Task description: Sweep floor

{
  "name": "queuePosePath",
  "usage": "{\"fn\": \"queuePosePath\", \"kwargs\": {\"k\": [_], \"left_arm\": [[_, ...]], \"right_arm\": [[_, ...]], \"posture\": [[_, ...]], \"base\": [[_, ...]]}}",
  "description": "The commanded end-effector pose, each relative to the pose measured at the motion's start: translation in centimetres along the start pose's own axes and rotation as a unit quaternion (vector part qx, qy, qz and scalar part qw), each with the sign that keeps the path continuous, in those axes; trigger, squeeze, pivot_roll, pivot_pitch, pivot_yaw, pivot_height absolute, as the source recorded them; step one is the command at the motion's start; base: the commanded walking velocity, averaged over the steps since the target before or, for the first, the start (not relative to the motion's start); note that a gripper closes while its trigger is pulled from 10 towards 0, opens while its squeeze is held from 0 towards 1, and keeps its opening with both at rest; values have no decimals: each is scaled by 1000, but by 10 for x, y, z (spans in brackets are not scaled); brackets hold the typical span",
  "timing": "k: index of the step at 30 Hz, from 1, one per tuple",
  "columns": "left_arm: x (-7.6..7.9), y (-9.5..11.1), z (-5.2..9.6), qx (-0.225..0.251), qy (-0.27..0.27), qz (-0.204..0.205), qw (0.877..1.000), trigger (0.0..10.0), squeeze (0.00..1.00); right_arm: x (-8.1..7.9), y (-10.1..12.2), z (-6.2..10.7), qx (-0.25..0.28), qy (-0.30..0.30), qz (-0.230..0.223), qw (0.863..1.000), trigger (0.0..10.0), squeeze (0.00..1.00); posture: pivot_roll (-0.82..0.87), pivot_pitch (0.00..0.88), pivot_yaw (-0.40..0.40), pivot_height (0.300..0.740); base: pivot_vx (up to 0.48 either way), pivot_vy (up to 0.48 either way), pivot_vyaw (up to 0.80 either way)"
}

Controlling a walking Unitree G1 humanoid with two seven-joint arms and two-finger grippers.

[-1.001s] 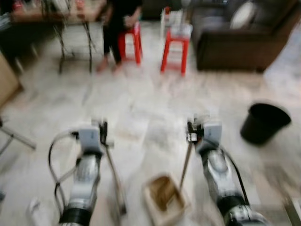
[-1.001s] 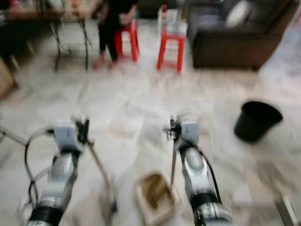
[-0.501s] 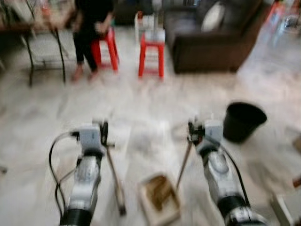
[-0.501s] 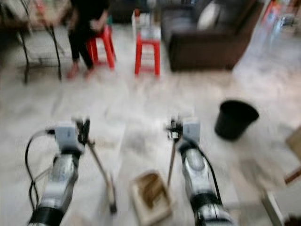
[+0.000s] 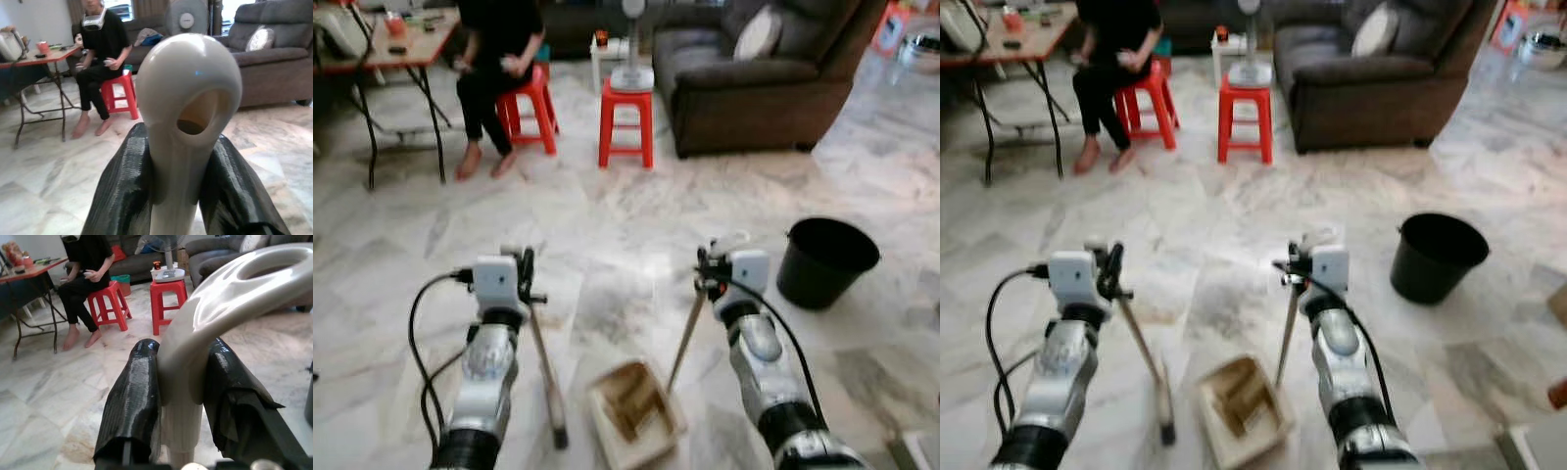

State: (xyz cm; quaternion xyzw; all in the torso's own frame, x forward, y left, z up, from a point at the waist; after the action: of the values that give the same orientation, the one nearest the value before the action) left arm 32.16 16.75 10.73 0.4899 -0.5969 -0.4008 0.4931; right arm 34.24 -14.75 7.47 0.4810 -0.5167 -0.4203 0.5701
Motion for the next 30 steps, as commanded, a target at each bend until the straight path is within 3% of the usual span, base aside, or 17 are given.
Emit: {"fn": "queuePosePath", "kwargs": {"k": [1,17,23,30], "left_arm": [[9,8,-5,18,-17,10,1000,10000,0],[12,11,-8,22,-25,11,999,10000,0],[8,11,-8,20,-24,9,999,10000,0],[7,12,-9,18,-26,7,999,10000,0]], "right_arm": [[1,12,-4,28,-6,0,1000,10000,0],[-1,14,-6,31,-3,-1,1000,10000,0],[-2,16,-6,38,-3,23,999,10000,0],[1,11,-2,32,-16,7,999,10000,0]], "posture": [[-106,0,36,740],[-100,0,42,740],[-108,0,58,740],[-112,0,75,740]], "base": [[330,0,0],[326,0,0],[326,0,0],[325,0,571]]}}
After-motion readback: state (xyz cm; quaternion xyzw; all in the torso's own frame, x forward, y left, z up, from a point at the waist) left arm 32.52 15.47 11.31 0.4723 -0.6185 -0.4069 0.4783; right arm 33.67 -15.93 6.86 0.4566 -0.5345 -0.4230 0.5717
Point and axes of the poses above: a point about 5 cm out from each wrist's last joint towards the gripper, its own z axis pointing back from the gripper into the wrist, its own y axis along the axis of the wrist's last joint, x = y × z, the point moved 1 cm from there along -z, pointing out of the wrist towards the gripper, and after that the axes turned 14 degrees about z, right-handed, at the moved point
